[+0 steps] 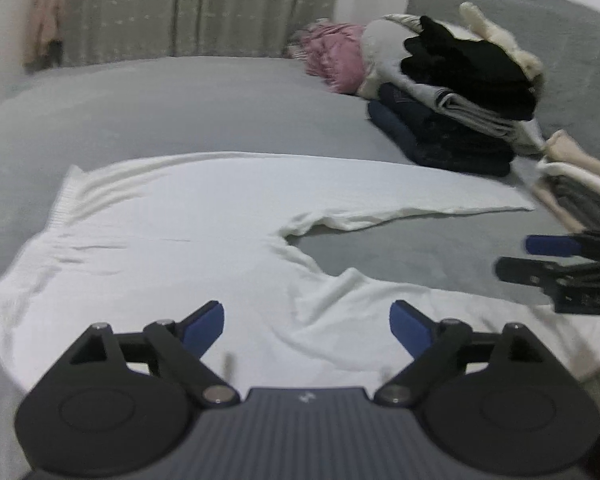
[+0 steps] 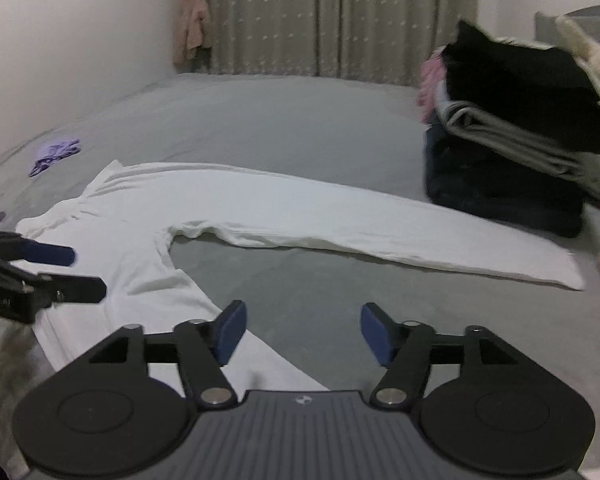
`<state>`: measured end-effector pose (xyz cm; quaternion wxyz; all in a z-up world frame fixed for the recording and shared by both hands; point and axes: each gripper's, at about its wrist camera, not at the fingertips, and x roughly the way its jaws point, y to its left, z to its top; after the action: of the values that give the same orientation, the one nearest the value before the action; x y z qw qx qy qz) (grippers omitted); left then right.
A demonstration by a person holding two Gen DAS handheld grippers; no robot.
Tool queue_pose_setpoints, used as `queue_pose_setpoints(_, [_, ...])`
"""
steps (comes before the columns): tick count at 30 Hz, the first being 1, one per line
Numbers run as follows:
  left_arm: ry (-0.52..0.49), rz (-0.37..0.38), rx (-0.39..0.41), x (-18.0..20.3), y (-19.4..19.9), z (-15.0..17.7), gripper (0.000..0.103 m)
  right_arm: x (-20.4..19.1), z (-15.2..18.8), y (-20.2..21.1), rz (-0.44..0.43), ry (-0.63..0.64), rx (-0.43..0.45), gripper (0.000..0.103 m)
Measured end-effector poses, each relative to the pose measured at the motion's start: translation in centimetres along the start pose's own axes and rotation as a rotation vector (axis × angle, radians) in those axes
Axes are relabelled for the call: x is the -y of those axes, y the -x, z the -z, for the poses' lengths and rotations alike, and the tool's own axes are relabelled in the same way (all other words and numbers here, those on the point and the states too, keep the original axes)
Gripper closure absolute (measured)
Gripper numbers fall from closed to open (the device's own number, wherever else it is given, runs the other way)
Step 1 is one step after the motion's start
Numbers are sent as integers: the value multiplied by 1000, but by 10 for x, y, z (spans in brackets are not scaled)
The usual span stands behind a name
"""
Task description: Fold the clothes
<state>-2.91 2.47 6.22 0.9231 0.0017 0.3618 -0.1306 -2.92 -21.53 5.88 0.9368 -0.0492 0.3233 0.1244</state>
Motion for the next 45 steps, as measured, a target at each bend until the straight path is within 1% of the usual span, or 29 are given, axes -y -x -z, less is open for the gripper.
queue_pose_setpoints(1, [-15,-13,5,4,6,-1,1,2,1,3,3,-2,2,29])
queue_pose_setpoints(5, [-69,-88,23,24,27,-4,0,7,13,27,64,-59,17,24])
queue_pose_setpoints(8, [-75,-110,33,35,40,-5,0,13,24,40,129,-100,15,21])
queue_pose_setpoints(12, [-66,-114,19,42,50,-2,0,22,38,56,222,-174,6,17])
queue_pose_setpoints(17, [-39,-137,-19,44,52,6,0,32,52,79,304,-291,15,10])
queue_pose_setpoints(18, [-29,-148,-27,44,51,8,0,34,57,87,338,-319,21,7])
queue_pose_setpoints(20, [-11,-163,-42,45,52,12,0,34,64,101,409,-354,17,5])
queue_pose_setpoints(21, [-9,-161,-48,46,53,14,0,32,67,107,444,-368,13,4])
queue_pose_setpoints(22, [-10,-153,-53,47,55,18,0,31,71,113,466,-386,14,0])
queue_pose_setpoints(23, [-16,-147,-61,50,57,20,0,30,74,118,480,-406,18,0])
queue_pose_setpoints(25, [-31,-151,-65,56,61,24,0,26,84,126,476,-448,-8,0])
queue_pose_setpoints(27, [-38,-157,-60,63,64,28,0,23,85,124,448,-435,-93,0])
queue_pose_setpoints(28, [-49,-156,-66,67,65,30,0,22,85,124,447,-425,-115,0])
queue_pose_setpoints(31, [-54,-162,-102,76,63,34,0,14,80,126,460,-403,-132,0])
queue_pose_setpoints(34, [-60,-174,-141,82,59,36,0,3,71,131,436,-388,-145,0])
queue_pose_setpoints(36, [-59,-171,-151,83,58,38,0,-4,66,136,426,-392,-169,0])
queue_pose_setpoints(38, [-55,-161,-168,84,56,38,0,-7,66,137,436,-383,-178,0])
queue_pose_setpoints(41, [-48,-139,-192,82,53,38,0,-11,63,139,460,-352,-165,0])
queue_pose_setpoints(45, [-57,-151,-193,83,51,40,0,-18,61,138,447,-324,-149,0])
